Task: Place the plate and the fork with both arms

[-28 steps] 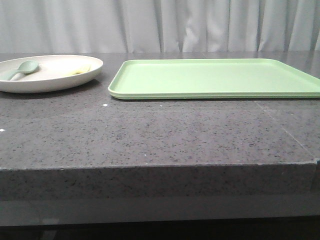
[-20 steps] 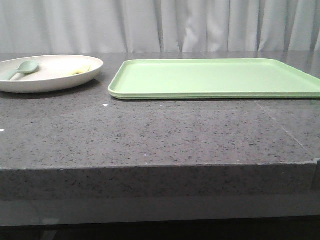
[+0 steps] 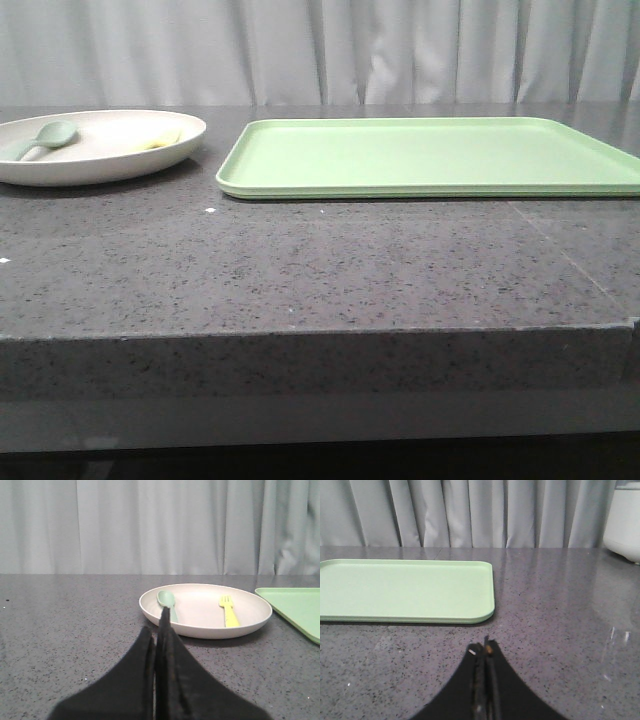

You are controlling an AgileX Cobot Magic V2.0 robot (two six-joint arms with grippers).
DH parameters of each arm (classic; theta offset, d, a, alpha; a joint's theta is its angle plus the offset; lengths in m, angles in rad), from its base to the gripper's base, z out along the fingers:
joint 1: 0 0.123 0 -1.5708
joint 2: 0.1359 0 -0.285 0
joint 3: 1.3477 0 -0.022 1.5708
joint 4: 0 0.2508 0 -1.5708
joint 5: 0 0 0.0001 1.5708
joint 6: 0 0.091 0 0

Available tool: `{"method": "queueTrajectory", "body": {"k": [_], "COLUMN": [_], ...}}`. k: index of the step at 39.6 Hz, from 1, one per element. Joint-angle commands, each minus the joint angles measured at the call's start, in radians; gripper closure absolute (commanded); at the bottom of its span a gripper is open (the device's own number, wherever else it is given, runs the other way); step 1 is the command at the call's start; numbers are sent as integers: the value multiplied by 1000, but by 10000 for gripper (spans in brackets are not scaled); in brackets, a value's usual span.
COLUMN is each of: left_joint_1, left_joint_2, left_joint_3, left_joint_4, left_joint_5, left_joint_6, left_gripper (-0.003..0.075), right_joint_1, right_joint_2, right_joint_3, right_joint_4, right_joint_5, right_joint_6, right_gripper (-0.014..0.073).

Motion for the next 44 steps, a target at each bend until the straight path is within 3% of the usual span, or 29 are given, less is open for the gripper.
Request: {"method": "queueTrajectory", "body": {"k": [1,10,20,27,44], "left_joint_1": [1,1,1,1,1], "left_joint_2": [-23,-21,74,223,437], "left_joint_3": [1,-110,-484,-663,-697], "left_joint_4": [-9,-75,-64,-63,-63], "left_joint_5": [-130,-106,235,383,423], "left_joint_6": [-11,-11,-11,-11,-11], "left_gripper": [738,738,738,738,738], "right_joint_1": [-6,-6,-6,-6,-6], "right_joint_2": [-17,-17,93,266,529], "right_joint_3": [-4,-108,-405,-554,-601], "right_joint_4": [-12,7,6,6,7], "right_joint_5": [-122,-101,126,249,275], "right_joint_6": [-6,-6,-6,-6,-6], "right_gripper": [661,661,661,661,661]}}
